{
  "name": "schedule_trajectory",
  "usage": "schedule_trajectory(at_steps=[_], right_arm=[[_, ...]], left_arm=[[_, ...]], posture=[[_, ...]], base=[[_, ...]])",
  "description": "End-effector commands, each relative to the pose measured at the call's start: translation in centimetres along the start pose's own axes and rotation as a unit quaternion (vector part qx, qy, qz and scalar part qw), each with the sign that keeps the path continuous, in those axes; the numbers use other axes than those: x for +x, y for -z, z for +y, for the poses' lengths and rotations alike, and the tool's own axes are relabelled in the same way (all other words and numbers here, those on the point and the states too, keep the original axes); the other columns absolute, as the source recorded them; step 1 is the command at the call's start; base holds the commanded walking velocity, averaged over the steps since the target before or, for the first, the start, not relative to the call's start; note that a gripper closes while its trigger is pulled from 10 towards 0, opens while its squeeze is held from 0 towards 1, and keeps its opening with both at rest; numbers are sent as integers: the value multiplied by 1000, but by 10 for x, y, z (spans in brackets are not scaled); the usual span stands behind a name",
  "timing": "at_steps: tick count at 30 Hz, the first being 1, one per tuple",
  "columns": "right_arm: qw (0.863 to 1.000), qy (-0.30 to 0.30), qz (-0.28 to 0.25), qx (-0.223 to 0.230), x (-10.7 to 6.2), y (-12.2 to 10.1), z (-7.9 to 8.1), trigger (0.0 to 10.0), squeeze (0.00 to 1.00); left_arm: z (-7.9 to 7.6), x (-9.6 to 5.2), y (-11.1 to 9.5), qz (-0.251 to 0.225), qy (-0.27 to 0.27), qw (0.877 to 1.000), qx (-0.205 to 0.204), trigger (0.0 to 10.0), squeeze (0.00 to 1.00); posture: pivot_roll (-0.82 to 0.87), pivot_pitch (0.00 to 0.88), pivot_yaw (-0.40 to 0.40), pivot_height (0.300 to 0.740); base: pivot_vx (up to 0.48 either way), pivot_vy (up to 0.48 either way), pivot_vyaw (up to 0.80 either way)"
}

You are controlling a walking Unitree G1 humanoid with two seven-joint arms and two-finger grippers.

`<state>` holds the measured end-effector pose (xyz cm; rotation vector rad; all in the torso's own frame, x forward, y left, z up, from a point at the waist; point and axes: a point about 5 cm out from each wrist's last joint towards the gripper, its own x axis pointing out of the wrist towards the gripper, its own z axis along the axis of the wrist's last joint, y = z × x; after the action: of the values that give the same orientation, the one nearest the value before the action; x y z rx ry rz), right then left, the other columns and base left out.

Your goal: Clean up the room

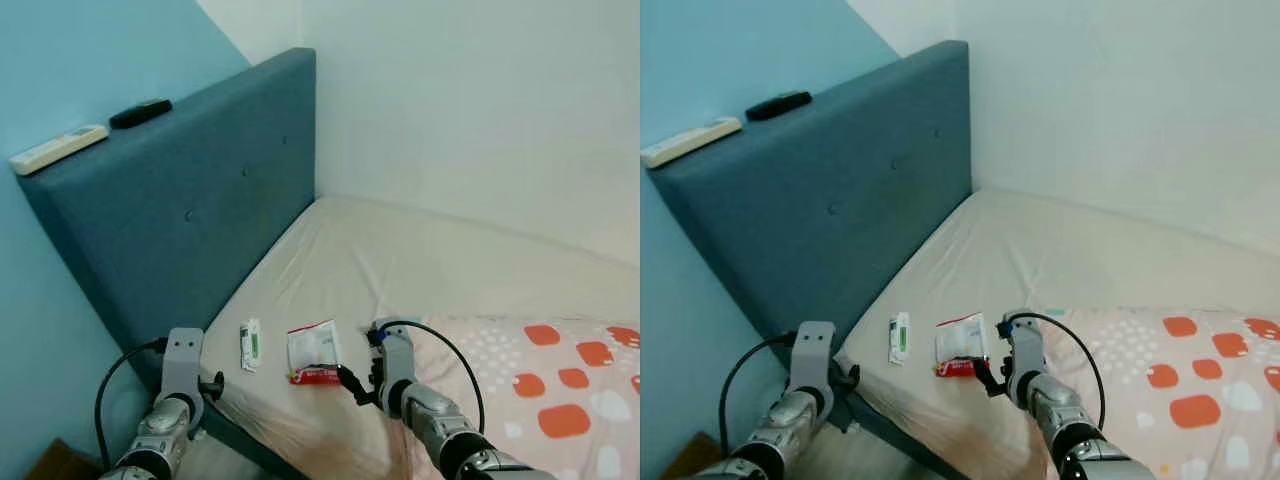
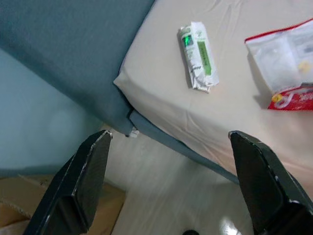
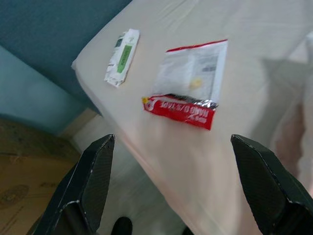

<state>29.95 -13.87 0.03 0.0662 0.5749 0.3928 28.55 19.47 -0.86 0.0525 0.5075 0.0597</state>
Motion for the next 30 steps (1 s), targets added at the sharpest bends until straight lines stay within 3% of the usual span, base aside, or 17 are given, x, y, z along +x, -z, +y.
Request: schedule_trajectory(at_steps=[1,8,20,25,30], right_arm=[[1000,-2,-9,8,0,0,1,10000,0],[998,-19,-51,23,2,-14,3,10000,0],[998,-27,-60,10,7,-29,10,10000,0],[992,-49,-82,80,13,-42,20,10000,0],[988,-50,-98,113,13,-48,19,10000,0]], left_arm=[[6,-2,4,4,-7,1000,-1,10000,0],[-10,3,-11,-30,28,999,-15,10000,0],[-21,2,-14,-49,55,997,-15,10000,0],[-25,-3,-8,-61,74,995,-9,10000,0],[-26,-4,-7,-65,82,995,-3,10000,0]], posture=[[-122,30,-2,630],[-118,46,2,615],[-100,96,9,615],[-72,166,15,595],[-57,191,13,585]], base=[[0,0,0],[0,0,0],[0,0,0],[0,0,0],[0,0,0]])
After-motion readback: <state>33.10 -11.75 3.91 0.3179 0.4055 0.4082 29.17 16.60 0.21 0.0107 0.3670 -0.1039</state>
